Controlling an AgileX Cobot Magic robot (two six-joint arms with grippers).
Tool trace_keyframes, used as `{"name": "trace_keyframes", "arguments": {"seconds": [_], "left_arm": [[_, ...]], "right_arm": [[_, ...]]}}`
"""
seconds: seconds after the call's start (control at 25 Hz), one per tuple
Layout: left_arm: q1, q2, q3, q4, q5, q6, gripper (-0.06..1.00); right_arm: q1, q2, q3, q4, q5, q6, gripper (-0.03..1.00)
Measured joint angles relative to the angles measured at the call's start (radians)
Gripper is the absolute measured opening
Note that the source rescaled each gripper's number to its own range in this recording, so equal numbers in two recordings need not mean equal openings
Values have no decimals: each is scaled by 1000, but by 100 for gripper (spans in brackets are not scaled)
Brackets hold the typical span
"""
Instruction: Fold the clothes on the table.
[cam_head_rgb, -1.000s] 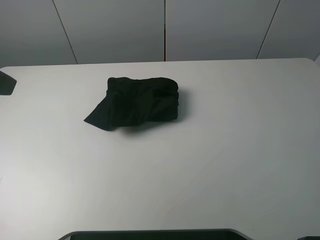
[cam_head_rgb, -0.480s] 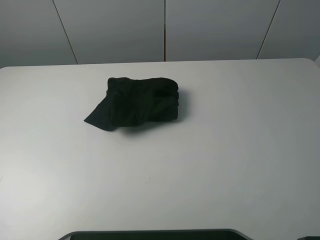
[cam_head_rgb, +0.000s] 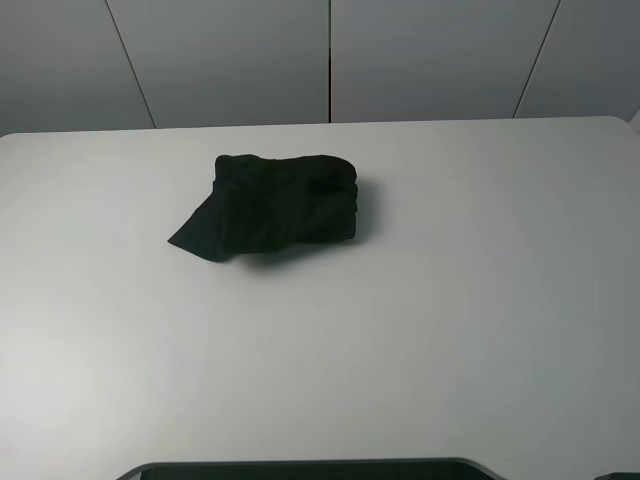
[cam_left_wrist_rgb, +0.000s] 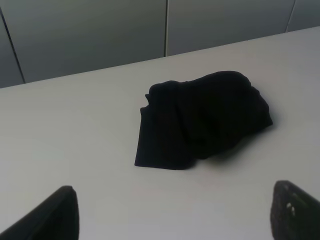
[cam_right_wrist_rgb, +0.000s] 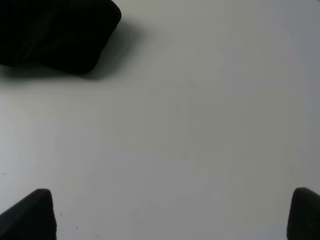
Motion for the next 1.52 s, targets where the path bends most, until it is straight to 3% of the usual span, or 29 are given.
{"name": "trace_keyframes", "arguments": {"seconds": [0.2, 0.4, 0.52, 0.76, 1.28, 1.52], "left_arm": [[0, 2, 38, -4, -91, 0, 100], [0, 2, 47, -15, -118, -5, 100], [0, 0, 36, -15, -82, -22, 100], [0, 0, 12, -11, 106, -26, 100], [7, 0, 27, -10, 118, 30, 100], [150, 0, 27, -12, 118, 44, 100]], "right_arm": [[0, -7, 0, 7, 0, 0, 100], [0, -97, 0, 14, 0, 0, 100], [0, -161, 0, 14, 0, 0, 100], [0, -170, 0, 14, 0, 3, 100], [0, -173, 0, 14, 0, 7, 100], [0, -173, 0, 14, 0, 7, 100]]}}
